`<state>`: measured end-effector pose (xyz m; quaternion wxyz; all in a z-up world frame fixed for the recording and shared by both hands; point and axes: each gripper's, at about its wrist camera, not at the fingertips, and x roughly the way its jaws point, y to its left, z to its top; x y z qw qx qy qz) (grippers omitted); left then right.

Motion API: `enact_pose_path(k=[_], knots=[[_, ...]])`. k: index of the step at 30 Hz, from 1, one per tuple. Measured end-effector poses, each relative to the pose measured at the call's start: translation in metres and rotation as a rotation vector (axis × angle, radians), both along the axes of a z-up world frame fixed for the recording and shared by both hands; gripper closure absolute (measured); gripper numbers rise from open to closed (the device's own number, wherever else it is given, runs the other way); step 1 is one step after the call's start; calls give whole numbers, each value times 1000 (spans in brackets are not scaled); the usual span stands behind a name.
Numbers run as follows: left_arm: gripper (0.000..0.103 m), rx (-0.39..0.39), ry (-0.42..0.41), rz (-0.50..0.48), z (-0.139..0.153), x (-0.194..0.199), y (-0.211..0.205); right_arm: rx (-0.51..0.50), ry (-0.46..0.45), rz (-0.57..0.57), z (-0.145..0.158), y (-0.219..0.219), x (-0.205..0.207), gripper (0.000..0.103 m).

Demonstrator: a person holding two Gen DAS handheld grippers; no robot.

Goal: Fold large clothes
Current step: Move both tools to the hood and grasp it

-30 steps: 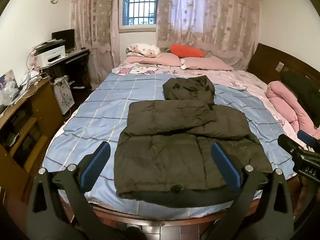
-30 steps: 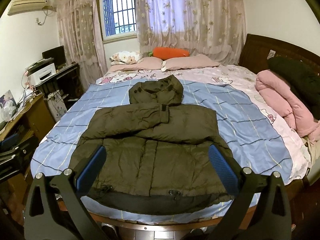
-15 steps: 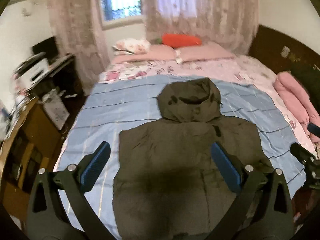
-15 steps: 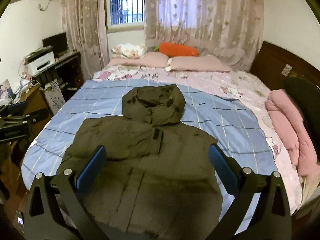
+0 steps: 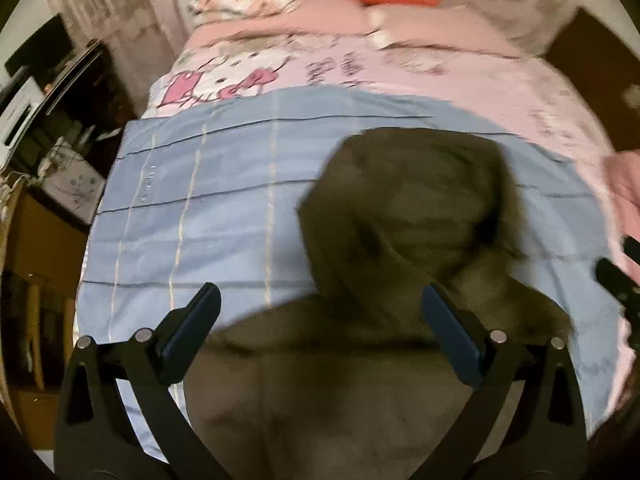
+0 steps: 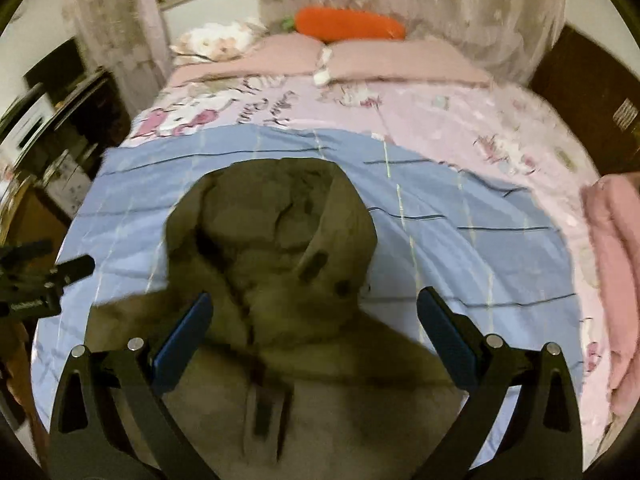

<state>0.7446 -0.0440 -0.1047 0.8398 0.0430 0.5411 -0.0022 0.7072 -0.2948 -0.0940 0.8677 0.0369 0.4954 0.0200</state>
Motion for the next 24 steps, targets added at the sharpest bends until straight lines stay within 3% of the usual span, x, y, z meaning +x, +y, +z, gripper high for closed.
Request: enact_pose_path(k=[2, 7, 12, 15, 16, 17, 18, 19, 20, 21, 24], knots=[[2, 32, 15, 4, -20, 35, -2, 10, 31, -15, -17, -4, 36, 1], [2, -9, 68, -2, -63, 109, -10, 16, 84, -17, -58, -9, 116, 1], [2, -9, 103, -42, -99, 152, -37, -21, 153, -10, -98, -5, 163, 12], [2, 26, 143, -86, -127, 166, -55, -29, 209, -26, -121, -6, 180, 33], [6, 62, 167, -95, -139, 169, -61, -48, 207, -38, -125, -6, 181, 45], [22, 79, 183, -79, -147, 171, -61, -65, 205, -45, -127, -8, 182, 69], [36, 60, 190, -46, -150, 173, -57, -63, 190, -46, -127, -10, 180, 82], [67, -1, 188, 11, -150, 174, -48, -25, 171, -42, -125, -14, 177, 86], [79, -65, 172, 41, -147, 173, -40, 0, 161, -35, -124, -16, 174, 90], [81, -100, 138, 33, -142, 169, -37, 3, 146, -24, -122, -18, 168, 91], [85, -81, 95, -53, -130, 155, -43, 25, 66, -8, -105, -24, 147, 92]])
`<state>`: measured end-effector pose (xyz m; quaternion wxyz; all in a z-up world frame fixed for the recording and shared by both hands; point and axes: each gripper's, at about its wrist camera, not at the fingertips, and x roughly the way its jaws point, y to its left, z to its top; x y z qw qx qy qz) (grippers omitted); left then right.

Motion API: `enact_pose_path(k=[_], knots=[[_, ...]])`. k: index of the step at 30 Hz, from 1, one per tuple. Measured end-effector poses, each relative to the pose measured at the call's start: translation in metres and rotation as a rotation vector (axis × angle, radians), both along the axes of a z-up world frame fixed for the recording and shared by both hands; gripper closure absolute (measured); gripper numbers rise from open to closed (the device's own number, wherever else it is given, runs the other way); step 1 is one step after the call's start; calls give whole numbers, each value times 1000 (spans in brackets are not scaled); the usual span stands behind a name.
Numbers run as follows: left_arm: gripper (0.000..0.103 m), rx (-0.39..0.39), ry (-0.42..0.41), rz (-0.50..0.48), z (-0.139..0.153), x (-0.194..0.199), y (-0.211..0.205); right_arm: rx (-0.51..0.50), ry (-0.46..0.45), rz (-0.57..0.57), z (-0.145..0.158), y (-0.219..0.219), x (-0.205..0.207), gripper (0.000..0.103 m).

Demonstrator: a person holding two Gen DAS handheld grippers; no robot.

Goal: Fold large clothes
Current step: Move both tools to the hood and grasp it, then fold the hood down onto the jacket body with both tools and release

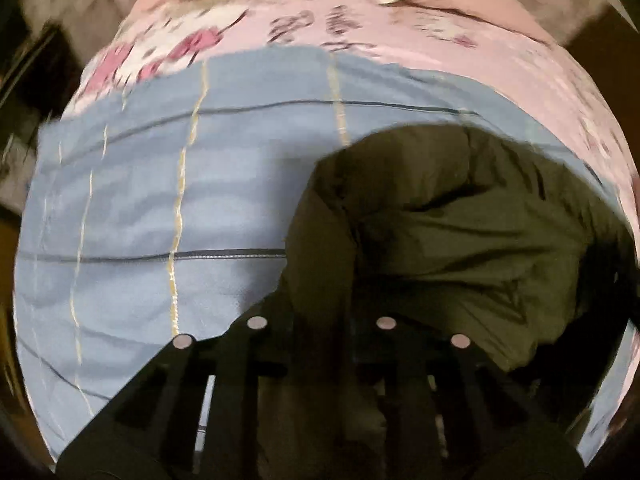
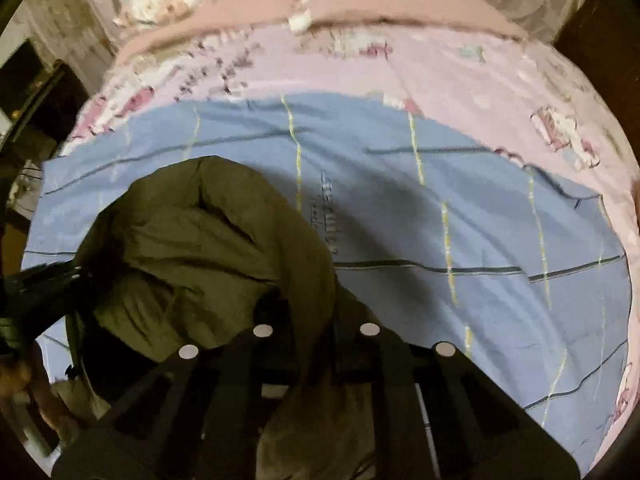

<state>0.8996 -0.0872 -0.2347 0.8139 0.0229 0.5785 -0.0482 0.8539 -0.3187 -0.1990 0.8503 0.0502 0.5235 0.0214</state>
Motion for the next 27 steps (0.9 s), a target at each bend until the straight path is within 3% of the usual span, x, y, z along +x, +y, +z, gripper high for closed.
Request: enact_pose_path(k=[3, 5, 9, 11, 12, 13, 14, 15, 16, 17, 19, 22, 24, 27], knots=[[86, -59, -32, 19, 23, -26, 10, 38, -100, 24, 27, -2, -39, 93], [86, -144, -95, 38, 49, -60, 20, 9, -192, 60, 48, 6, -78, 93], [82, -232, -297, -4, 98, -172, 42, -1, -406, 115, 85, 14, -202, 93], [72, -269, -380, -5, 106, -234, 58, 2, -483, 130, 91, 14, -266, 93], [66, -279, -418, 2, 104, -273, 67, 19, -491, 131, 88, 13, -296, 92], [37, -286, -436, 20, 97, -308, 75, 48, -481, 109, 79, 9, -332, 89], [2, -270, -432, 35, 88, -338, 80, 56, -452, 93, 70, 8, -352, 76], [2, -243, -424, 42, 76, -361, 85, 54, -377, 86, 52, 8, -377, 60], [2, -204, -385, 32, 60, -397, 90, 67, -315, 85, 37, 7, -398, 22], [2, -196, -339, 12, 44, -432, 98, 90, -301, 72, 28, 6, -414, 11], [2, -228, -272, 50, 25, -490, 117, 121, -268, -12, 13, -3, -464, 9], [2, -304, -214, 153, 15, -555, 151, 174, -294, -65, 19, -7, -505, 8], [2, -346, -228, 201, 26, -566, 165, 182, -336, -80, 36, 1, -513, 6], [2, -333, -300, 140, 62, -552, 154, 135, -394, -28, 62, 28, -507, 6]])
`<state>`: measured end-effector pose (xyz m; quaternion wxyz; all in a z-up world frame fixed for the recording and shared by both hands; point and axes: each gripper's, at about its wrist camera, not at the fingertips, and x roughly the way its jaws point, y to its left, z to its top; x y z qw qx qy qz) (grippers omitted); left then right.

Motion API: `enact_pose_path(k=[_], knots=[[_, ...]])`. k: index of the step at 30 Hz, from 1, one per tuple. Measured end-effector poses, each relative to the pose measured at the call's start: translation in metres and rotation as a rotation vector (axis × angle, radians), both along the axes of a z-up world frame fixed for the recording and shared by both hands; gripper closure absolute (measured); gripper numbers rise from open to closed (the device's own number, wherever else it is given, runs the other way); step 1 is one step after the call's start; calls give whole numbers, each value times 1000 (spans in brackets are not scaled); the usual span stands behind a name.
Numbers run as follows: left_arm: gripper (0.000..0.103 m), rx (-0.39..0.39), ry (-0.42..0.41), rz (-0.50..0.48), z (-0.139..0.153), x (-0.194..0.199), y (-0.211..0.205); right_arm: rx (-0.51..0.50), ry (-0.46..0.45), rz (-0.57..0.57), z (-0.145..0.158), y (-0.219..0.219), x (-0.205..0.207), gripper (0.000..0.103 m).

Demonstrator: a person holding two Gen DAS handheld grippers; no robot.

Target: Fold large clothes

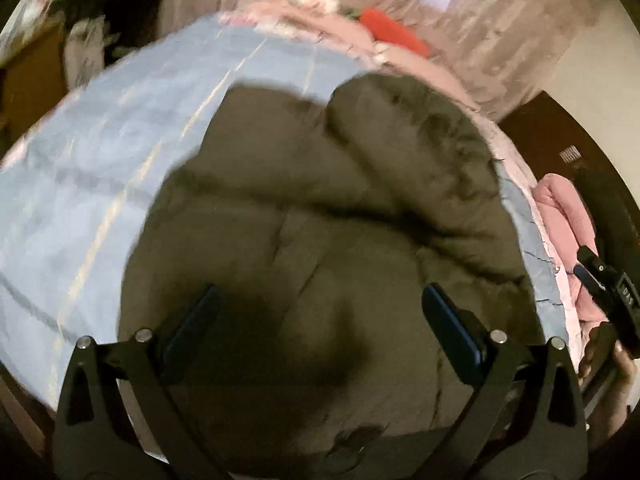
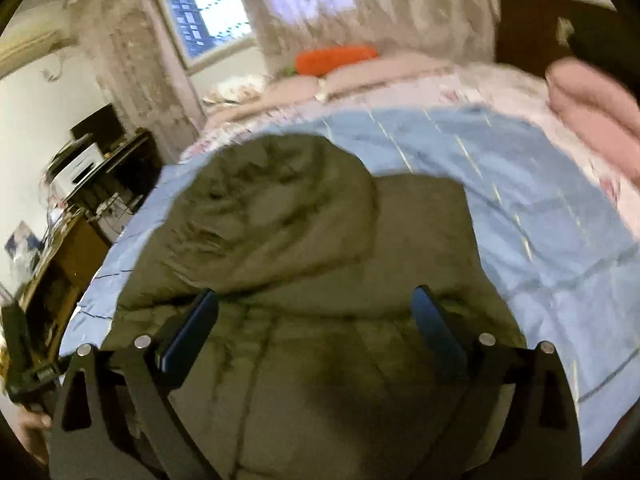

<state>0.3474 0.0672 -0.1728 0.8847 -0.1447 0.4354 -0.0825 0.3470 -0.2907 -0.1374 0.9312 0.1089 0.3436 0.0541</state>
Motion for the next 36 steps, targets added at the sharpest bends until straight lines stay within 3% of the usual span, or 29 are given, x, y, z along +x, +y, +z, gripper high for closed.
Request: enact_pose_path(k=[4, 8, 12, 16, 24, 36], knots=[[2, 94, -172, -66, 57, 4, -32, -24, -106, 46, 39, 36, -13, 6], [2, 141, -323, -155, 100, -42, -58, -98, -217, 46, 64, 44, -65, 2], [2, 296, -449, -190, 101, -116, -68, -238, -281, 54, 64, 47, -127, 1], [2, 401, -463, -221, 92, -169, -72, -250, -276, 61, 63, 50, -171, 1], [2, 254, -433, -156, 116, -239, -51, -234, -212, 24, 72, 73, -239, 1], [2, 223, -434, -86, 138, -289, -29, -238, -193, -8, 84, 89, -289, 1]])
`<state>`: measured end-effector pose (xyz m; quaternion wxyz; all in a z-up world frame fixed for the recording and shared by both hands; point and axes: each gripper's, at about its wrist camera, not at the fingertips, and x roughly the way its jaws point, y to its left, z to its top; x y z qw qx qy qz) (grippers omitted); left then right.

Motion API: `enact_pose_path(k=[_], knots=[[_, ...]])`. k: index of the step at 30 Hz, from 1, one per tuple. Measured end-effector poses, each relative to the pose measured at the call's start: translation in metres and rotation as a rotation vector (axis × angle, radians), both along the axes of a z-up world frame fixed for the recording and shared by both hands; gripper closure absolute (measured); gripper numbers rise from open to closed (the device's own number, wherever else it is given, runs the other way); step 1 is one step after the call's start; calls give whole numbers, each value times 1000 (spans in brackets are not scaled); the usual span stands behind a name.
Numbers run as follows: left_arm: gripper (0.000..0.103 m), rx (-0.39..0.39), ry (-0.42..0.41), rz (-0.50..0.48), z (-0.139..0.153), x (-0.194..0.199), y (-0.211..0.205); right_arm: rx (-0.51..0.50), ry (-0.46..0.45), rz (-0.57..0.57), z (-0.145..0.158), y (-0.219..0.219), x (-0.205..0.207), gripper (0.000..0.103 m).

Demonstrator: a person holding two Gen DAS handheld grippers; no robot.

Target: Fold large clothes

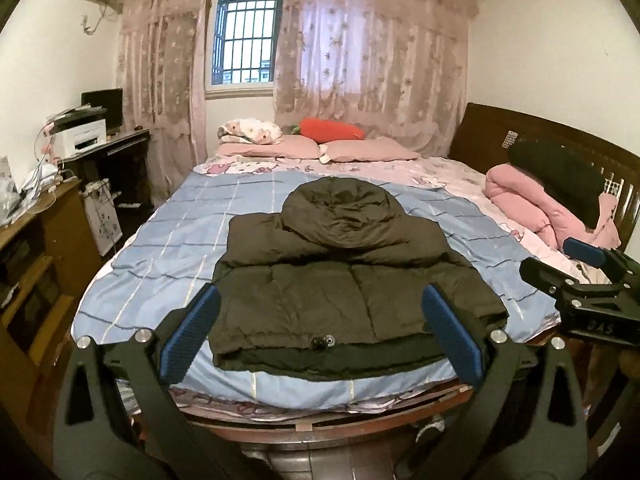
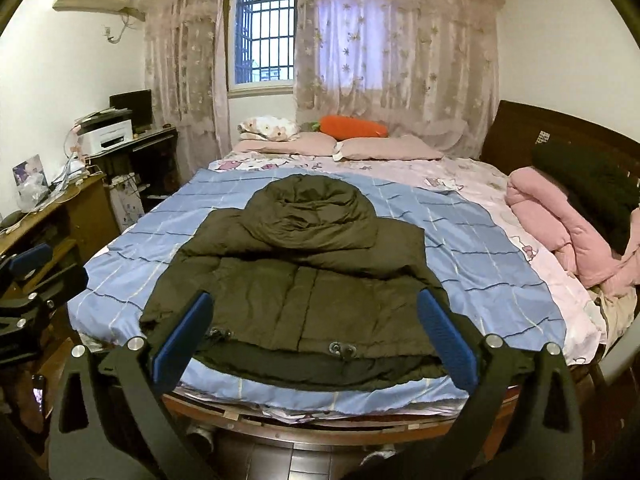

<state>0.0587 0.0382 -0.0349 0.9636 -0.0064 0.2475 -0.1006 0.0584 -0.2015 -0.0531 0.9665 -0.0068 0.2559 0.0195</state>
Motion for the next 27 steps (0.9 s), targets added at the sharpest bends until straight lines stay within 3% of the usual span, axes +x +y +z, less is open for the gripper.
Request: enact_pose_path(k=[6, 9, 12, 13, 15, 17, 19, 23, 27], knots=[[2, -1, -12, -12, 0, -7, -1, 12, -8, -1, -2, -4, -10, 1], [2, -58, 16, -12, -3, -1, 6, 83, 9, 2, -8, -24, -7, 1], [2, -246, 135, -28, -14, 19, 29, 216, 63, -31, -19, -65, 5, 1], [2, -377, 211, -39, -24, 33, 44, 255, 75, -35, -22, -76, 9, 1], [2, -564, 308, -56, -45, 56, 67, 391, 103, -57, -37, -118, 23, 1], [2, -691, 365, -38, -68, 78, 87, 505, 123, -71, -56, -158, 40, 1], [2, -778, 390, -6, -91, 98, 106, 600, 147, -90, -78, -188, 54, 1], [2, -962, 441, 24, -146, 139, 141, 940, 258, -150, -161, -259, 89, 1], [2, -1092, 457, 123, -196, 163, 174, 1109, 287, -197, -215, -291, 100, 1]])
